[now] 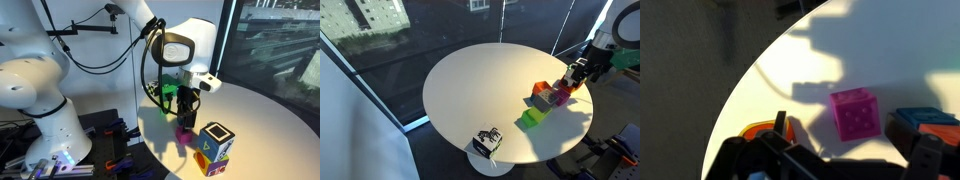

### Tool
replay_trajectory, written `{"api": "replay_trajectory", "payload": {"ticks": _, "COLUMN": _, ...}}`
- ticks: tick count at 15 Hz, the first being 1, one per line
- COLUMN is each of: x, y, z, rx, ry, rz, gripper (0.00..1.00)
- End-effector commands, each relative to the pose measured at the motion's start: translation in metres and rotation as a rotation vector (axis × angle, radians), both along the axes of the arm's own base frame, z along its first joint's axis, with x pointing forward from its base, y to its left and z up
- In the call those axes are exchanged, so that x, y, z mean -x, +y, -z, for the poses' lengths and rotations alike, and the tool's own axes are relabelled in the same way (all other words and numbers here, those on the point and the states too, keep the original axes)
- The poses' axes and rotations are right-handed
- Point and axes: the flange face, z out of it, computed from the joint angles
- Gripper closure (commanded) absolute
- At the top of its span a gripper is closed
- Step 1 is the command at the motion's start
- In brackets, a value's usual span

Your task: Pick up the pink block and put it on the orange block

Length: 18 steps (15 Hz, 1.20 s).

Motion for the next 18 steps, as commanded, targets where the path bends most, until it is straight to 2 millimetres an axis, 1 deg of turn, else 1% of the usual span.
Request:
{"api": "replay_trajectory", "payload": {"ticks": 1, "x": 0.0, "y": 0.0, "z": 0.0, "rx": 0.0, "ry": 0.0, "rz": 0.0, "gripper": 0.0}}
{"api": "replay_trajectory", "payload": {"ticks": 2, "x": 0.0, "y": 0.0, "z": 0.0, "rx": 0.0, "ry": 0.0, "rz": 0.0, "gripper": 0.0}}
{"api": "replay_trajectory", "payload": {"ticks": 6, "x": -0.005, "y": 0.004, "z": 0.012, "rx": 0.003, "ry": -0.018, "rz": -0.026, "gripper": 0.0}}
{"api": "replay_trajectory", "payload": {"ticks": 14, "x": -0.017, "y": 0.023, "z": 0.04, "rx": 0.005, "ry": -0.056, "rz": -0.127, "gripper": 0.0}}
{"api": "replay_trajectory", "payload": {"ticks": 18, "x": -0.02, "y": 0.026, "z": 0.049, "rx": 0.009, "ry": -0.052, "rz": -0.146, "gripper": 0.0}}
